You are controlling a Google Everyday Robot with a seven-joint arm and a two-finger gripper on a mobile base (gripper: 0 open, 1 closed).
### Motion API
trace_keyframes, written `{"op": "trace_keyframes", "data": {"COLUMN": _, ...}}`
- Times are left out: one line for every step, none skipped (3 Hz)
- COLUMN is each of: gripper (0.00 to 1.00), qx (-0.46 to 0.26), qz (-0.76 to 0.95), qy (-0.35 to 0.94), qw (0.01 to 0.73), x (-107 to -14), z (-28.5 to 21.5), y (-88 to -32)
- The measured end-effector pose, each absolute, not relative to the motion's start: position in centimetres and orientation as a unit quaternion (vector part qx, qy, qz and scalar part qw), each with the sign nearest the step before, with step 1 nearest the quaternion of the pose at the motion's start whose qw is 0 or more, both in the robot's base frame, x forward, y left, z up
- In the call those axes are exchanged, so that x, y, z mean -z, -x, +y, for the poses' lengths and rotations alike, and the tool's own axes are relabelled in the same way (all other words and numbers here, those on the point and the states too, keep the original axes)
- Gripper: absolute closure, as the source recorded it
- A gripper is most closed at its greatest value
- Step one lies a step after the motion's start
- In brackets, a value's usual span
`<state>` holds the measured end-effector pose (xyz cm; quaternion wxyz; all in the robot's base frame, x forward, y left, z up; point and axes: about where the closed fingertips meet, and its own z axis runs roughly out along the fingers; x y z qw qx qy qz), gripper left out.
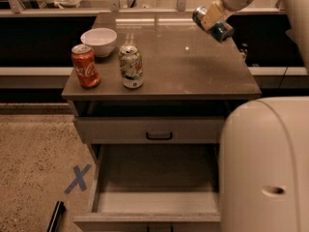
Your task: Place redbull can into middle drawer
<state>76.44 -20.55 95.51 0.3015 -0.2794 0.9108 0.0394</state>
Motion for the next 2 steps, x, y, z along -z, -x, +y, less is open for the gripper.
{"op": "trace_keyframes", "data": {"gripper": 1.00, "qx": -0.048, "qz": 0.872, "qy": 0.373, "qw": 0.314, "x": -99.3, "z": -17.7, "y": -71.4}}
{"op": "trace_keyframes", "data": {"gripper": 1.00, "qx": -0.085, "qz": 0.816, "qy": 0.450, "qw": 0.353, "x": -100.8, "z": -15.6, "y": -66.2}}
